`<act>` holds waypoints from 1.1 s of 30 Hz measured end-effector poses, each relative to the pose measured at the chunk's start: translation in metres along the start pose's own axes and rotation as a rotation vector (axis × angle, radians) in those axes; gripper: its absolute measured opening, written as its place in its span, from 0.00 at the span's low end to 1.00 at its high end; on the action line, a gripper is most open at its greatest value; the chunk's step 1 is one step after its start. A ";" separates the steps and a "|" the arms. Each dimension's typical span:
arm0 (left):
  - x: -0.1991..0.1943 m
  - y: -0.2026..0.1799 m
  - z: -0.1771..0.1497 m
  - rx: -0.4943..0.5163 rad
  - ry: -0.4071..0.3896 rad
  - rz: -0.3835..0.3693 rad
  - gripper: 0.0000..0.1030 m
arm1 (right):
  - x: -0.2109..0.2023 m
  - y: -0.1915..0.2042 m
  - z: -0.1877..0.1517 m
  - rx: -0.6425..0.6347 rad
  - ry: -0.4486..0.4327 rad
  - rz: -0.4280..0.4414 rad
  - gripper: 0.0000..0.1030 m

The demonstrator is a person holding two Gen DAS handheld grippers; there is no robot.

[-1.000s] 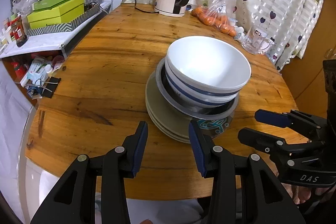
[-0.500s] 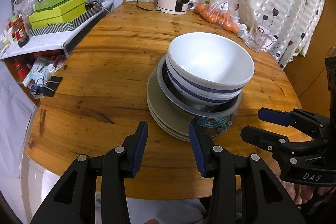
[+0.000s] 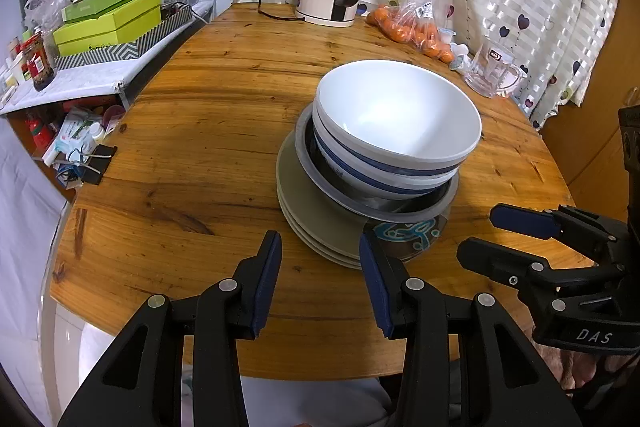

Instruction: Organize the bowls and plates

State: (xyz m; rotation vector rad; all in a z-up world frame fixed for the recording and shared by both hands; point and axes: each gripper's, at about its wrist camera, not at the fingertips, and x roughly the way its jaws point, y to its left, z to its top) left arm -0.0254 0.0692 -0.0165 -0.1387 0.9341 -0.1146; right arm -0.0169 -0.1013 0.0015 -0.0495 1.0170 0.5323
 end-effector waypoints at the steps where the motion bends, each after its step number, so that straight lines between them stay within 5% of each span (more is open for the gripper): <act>1: 0.000 0.000 0.000 0.001 0.000 -0.001 0.41 | 0.000 0.000 0.000 0.000 0.001 0.000 0.58; 33: 0.004 -0.003 0.001 0.022 0.015 0.007 0.41 | 0.001 -0.002 -0.002 0.005 0.000 0.001 0.60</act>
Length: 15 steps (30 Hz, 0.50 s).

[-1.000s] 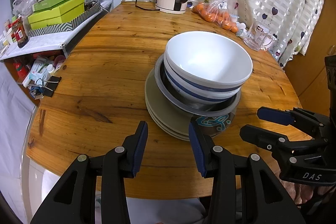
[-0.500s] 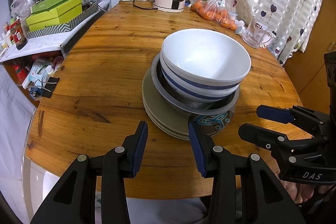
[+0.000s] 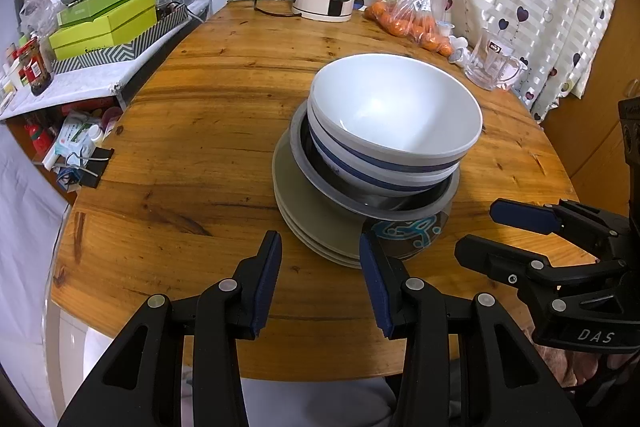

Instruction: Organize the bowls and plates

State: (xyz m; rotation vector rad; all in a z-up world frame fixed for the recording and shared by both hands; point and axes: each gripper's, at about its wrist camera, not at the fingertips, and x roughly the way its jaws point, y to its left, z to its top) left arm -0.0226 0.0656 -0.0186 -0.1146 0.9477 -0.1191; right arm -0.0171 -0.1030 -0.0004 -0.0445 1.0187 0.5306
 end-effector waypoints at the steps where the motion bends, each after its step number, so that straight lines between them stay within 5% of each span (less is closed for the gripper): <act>1: 0.000 0.000 0.000 -0.001 0.000 -0.001 0.41 | 0.000 0.000 0.000 0.000 0.001 0.000 0.60; 15: 0.004 0.000 0.000 0.001 0.014 -0.003 0.41 | 0.000 0.000 -0.001 0.001 0.001 0.000 0.61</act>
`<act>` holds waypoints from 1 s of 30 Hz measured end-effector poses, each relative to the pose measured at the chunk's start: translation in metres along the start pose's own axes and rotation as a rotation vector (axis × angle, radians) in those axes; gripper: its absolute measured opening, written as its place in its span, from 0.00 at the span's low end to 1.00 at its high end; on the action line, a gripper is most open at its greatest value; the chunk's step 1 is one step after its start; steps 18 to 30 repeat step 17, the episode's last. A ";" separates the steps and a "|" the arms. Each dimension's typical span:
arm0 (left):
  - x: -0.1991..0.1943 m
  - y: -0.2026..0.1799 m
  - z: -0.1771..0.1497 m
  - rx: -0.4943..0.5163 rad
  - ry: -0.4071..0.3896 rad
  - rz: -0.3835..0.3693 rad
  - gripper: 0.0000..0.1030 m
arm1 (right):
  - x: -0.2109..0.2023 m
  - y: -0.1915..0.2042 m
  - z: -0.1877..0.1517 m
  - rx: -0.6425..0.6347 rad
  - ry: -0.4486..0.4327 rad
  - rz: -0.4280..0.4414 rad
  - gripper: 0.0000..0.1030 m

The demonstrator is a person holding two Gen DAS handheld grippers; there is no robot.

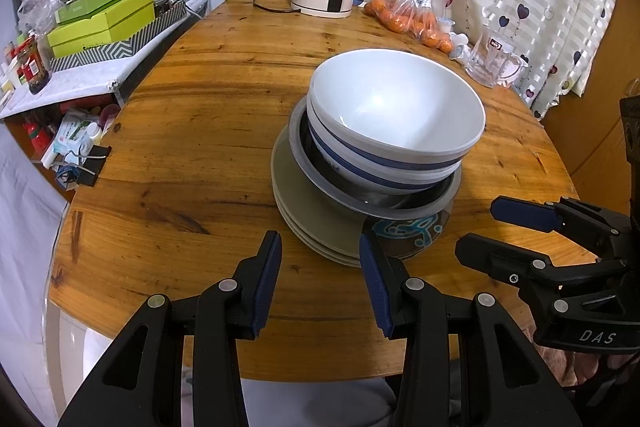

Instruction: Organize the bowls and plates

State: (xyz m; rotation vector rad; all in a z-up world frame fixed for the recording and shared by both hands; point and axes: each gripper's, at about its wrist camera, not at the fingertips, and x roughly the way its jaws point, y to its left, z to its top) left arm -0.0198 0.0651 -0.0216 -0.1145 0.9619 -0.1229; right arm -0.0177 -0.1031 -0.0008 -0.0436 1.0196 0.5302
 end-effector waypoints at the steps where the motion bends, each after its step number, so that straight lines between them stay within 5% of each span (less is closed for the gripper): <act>1: 0.000 0.000 0.000 0.001 0.001 0.001 0.41 | 0.000 0.000 0.000 0.000 0.000 0.000 0.61; 30: 0.001 -0.002 0.001 0.001 -0.001 -0.004 0.41 | 0.000 0.000 0.001 0.000 0.001 0.002 0.61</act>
